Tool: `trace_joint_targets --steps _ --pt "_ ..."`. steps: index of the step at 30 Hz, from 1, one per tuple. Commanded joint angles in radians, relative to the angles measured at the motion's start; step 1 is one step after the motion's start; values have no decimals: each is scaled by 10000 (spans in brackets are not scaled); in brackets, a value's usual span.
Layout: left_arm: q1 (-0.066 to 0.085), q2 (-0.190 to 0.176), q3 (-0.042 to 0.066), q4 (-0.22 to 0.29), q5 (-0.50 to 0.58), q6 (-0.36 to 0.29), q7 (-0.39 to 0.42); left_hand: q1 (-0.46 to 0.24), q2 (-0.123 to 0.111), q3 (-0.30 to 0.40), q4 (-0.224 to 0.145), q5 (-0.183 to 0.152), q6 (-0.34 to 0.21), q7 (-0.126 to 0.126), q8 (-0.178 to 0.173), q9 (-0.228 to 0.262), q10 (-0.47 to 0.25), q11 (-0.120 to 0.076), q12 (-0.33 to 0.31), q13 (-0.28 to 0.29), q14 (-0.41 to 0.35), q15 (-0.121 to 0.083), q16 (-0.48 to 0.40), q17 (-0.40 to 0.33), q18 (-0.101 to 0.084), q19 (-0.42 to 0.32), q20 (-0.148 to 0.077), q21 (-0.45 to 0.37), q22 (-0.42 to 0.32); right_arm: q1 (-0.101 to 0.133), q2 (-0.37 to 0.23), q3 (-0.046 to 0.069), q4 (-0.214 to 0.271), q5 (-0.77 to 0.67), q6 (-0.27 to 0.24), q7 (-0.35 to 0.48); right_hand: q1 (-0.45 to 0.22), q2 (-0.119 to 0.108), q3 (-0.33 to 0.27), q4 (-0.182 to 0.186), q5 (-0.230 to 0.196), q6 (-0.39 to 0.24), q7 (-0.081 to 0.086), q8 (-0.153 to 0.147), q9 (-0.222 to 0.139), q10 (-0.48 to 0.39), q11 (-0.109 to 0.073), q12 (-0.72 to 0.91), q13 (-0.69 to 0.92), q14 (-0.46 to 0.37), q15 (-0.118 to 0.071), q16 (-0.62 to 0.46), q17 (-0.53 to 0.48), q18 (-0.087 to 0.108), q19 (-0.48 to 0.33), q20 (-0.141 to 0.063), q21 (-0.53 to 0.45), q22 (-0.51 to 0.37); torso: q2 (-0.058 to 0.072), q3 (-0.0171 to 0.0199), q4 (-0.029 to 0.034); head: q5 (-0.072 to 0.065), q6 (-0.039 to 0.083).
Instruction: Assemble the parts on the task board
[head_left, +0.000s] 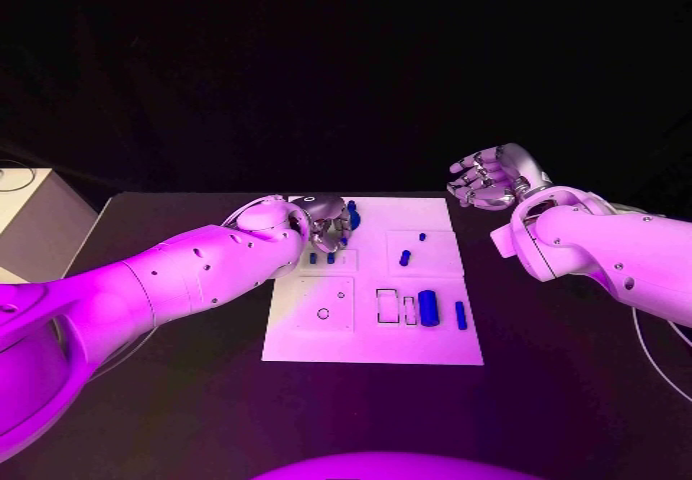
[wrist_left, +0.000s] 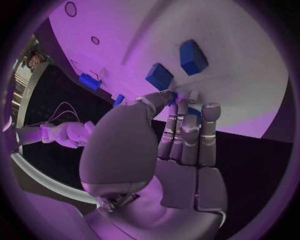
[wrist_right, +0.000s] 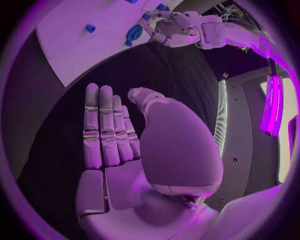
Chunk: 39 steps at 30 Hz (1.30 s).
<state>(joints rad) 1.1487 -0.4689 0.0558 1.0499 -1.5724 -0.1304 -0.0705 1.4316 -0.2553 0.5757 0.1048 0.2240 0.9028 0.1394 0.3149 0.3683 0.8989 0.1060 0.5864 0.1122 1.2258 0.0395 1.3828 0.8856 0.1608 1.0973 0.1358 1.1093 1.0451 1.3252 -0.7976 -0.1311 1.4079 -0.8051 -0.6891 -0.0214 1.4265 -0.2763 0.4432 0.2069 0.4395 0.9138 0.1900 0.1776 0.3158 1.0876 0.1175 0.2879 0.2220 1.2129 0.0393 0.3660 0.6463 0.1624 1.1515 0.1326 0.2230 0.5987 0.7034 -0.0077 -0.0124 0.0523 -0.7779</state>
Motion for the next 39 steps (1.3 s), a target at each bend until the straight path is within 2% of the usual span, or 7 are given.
trace_joint_targets --steps 1,7,14,21,29,37,39 --pt "-18 49 -15 -35 38 336 21 108 15 95 -3 17 40 55 -47 -7 81 -10 -55 -21 58 -12 56 4 -157 80 5 61 31 -3 9 2 17 -34 133 132 -106 10 11 -52 4 30 65 -41 -9 49 9 -36 -9 20 46 -27 -9 164 18 58 -31 -9 -4 4 3 -4 -17" --pt "-18 83 -18 -82 71 439 50 115 37 168 -55 6 165 53 -31 6 231 -37 -163 -56 101 -34 116 54 -169 112 -11 137 107 -3 16 2 14 -34 141 134 -120 18 10 -59 4 40 65 -43 -14 67 11 -65 -56 33 48 -61 -16 165 27 62 -53 -35 -6 1 8 -18 -33" --pt "-19 96 -32 -70 78 435 141 177 184 348 -246 -4 592 33 65 80 766 -154 -496 -134 334 -134 320 356 -202 215 -92 358 327 -3 19 2 7 -33 144 134 -120 18 10 -59 4 40 65 -43 -14 67 11 -65 -56 33 48 -61 -16 165 27 62 -53 -35 -13 -4 13 -23 -44" --pt "-20 90 -38 -85 82 107 176 180 343 561 -487 -10 890 40 26 140 1391 -213 -1110 -217 644 -218 481 670 -293 525 -186 767 737 -3 19 2 9 -33 145 137 -120 18 10 -59 4 40 65 -43 -14 67 11 -65 -56 33 48 -61 -16 165 27 62 -53 -35 -9 -5 6 -18 -29" --pt "-25 44 -35 -46 207 -432 249 23 351 709 -627 -15 947 80 -148 177 1782 -183 -2026 -330 819 -194 516 740 -350 741 -184 1013 983 -3 18 2 8 -33 148 140 -125 25 12 -66 4 55 62 -40 -16 81 9 -80 -83 43 47 -80 -19 167 35 63 -64 -50 -9 -8 12 -13 -7" --pt "-29 -165 -11 197 503 -718 429 7 365 742 -679 -9 992 86 -181 198 1926 -185 -2243 -333 890 -199 538 800 -364 809 -186 1078 1046 -4 13 2 7 -32 152 143 -125 25 12 -66 4 55 62 -40 -16 81 9 -80 -83 43 47 -80 -19 167 35 63 -64 -50 -17 -11 7 -23 30" --pt "-29 -269 33 337 658 -725 454 7 365 742 -679 -9 992 86 -181 198 1926 -185 -2243 -333 890 -199 538 800 -364 809 -186 1078 1046 -4 6 2 5 -32 153 142 -126 30 14 -74 4 68 60 -37 -17 91 7 -93 -106 50 46 -97 -22 169 41 63 -74 -62 -17 -15 15 -33 31"
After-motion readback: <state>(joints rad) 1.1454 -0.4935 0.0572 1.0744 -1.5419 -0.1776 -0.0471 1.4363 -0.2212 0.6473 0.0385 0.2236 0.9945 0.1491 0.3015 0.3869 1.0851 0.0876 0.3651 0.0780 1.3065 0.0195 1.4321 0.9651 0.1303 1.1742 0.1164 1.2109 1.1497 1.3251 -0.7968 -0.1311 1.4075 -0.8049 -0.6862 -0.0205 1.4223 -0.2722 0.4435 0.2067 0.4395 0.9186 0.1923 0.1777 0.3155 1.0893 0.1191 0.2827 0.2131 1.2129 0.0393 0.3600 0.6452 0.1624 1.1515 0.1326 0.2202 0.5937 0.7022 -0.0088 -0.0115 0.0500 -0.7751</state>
